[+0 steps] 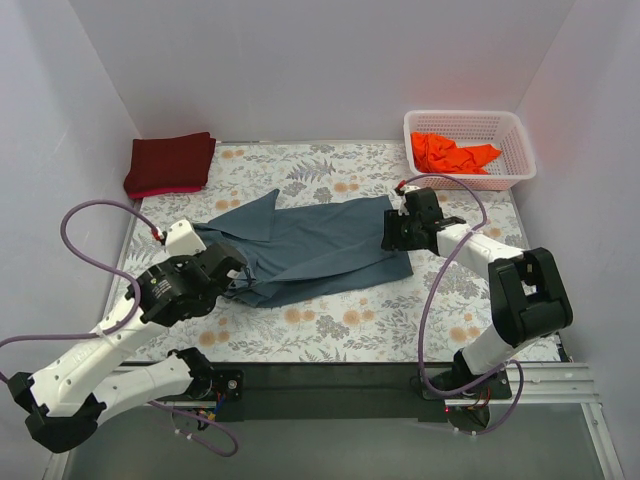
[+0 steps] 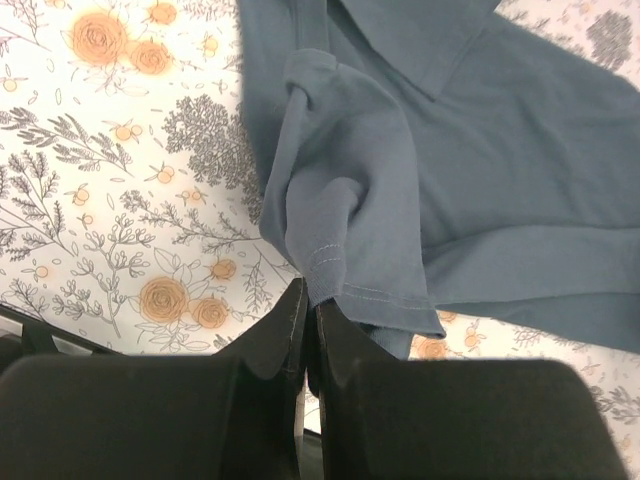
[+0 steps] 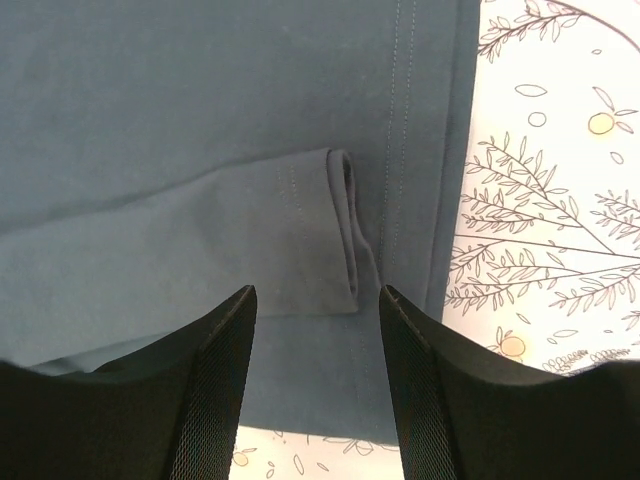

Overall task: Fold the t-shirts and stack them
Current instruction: Flatten the tshirt out

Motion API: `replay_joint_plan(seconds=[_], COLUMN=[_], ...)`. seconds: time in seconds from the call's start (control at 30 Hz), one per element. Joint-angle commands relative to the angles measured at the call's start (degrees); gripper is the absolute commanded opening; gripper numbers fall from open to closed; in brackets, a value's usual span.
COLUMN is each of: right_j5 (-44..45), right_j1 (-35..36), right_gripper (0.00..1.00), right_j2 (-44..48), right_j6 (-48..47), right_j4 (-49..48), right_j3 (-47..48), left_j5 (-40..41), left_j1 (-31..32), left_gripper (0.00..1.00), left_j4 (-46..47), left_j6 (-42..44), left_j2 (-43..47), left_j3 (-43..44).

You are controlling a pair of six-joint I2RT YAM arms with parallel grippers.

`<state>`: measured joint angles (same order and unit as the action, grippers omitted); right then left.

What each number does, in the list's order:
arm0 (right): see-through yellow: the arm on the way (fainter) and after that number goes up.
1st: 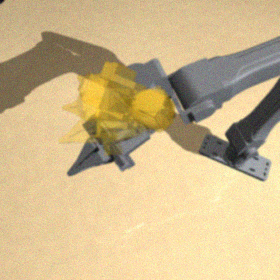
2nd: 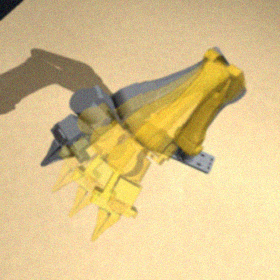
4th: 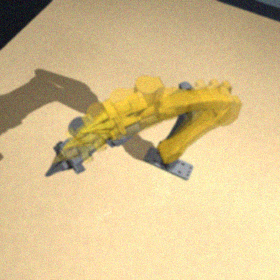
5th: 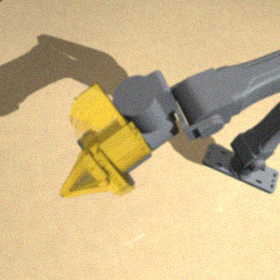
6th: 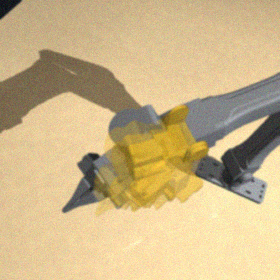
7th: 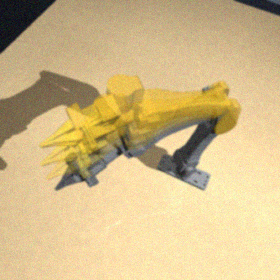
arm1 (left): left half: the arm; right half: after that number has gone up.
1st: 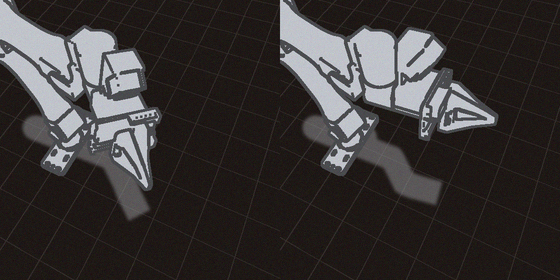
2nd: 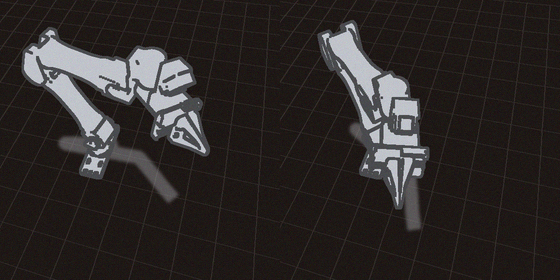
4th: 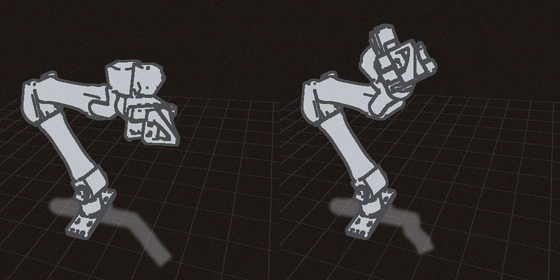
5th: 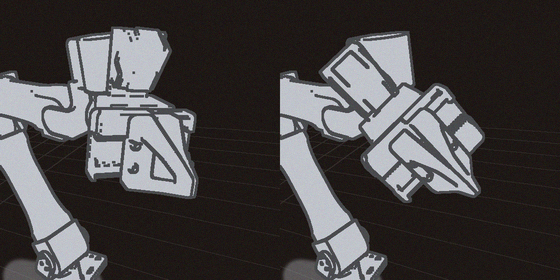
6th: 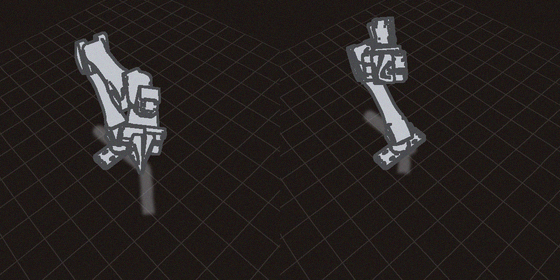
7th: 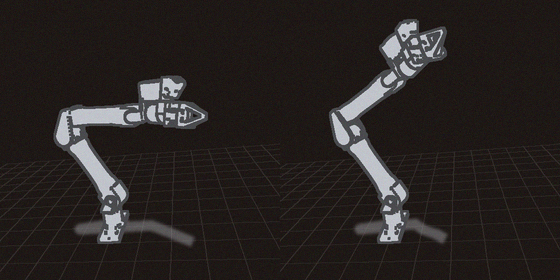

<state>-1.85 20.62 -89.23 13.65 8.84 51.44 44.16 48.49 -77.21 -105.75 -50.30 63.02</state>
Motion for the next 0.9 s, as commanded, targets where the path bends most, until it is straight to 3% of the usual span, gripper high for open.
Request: replay_joint_plan(seconds=[0.0,0.13,0.33,0.43,0.47,0.57,0.63,0.7,0.73,0.77,0.87], right_j5=[-0.17,-1.66,-3.95,-2.91,-2.55,-1.67,-1.49,-2.02,-2.63,-2.90,-3.69], right_j1=[-0.14,-0.23,-0.23,-0.32,-0.58,-2.07,-3.83,-5.49,-5.94,-6.38,-7.61], right_gripper=[0.59,0.58,0.48,0.32,0.19,0.01,0.01,0.01,0.01,0.01,0.01], right_j2=[-2.51,-4.98,-7.27,-8.32,-8.59,-9.64,-10.00,-10.08,-10.00,-9.91,-9.47], right_j6=[2.43,3.49,3.75,3.05,2.88,2.00,1.82,1.64,1.56,1.38,1.12], right_j4=[-1.28,-2.51,-4.27,-4.36,-4.36,-4.27,-4.27,-4.18,-4.18,-4.18,-3.04], right_j3=[3.31,3.41,2.09,2.35,2.61,4.10,5.16,7.70,8.93,11.29,15.34], left_j5=[-0.39,-1.09,-3.20,-3.03,-2.33,2.24,3.91,4.01,2.70,-3.06,-15.27], left_j1=[-0.33,-0.33,-0.33,-0.33,-0.33,-0.33,-1.28,-3.83,-8.45,-11.72,-24.64], left_gripper=[0.00,0.00,0.00,0.00,0.00,0.00,0.00,0.00,0.00,0.00,0.00], left_j4=[-0.49,0.57,3.73,8.03,10.48,16.96,22.95,34.10,38.15,46.19,56.60], left_j6=[-1.56,-1.38,-0.24,0.73,-0.06,-4.54,-3.94,-0.26,5.68,8.69,16.00], left_j2=[0.99,2.31,1.70,0.04,-0.84,-0.24,2.48,3.63,3.55,2.94,-2.33], left_j3=[-1.50,-2.73,-5.27,-7.29,-8.00,-13.51,-17.04,-20.48,-20.92,-20.92,-17.95])
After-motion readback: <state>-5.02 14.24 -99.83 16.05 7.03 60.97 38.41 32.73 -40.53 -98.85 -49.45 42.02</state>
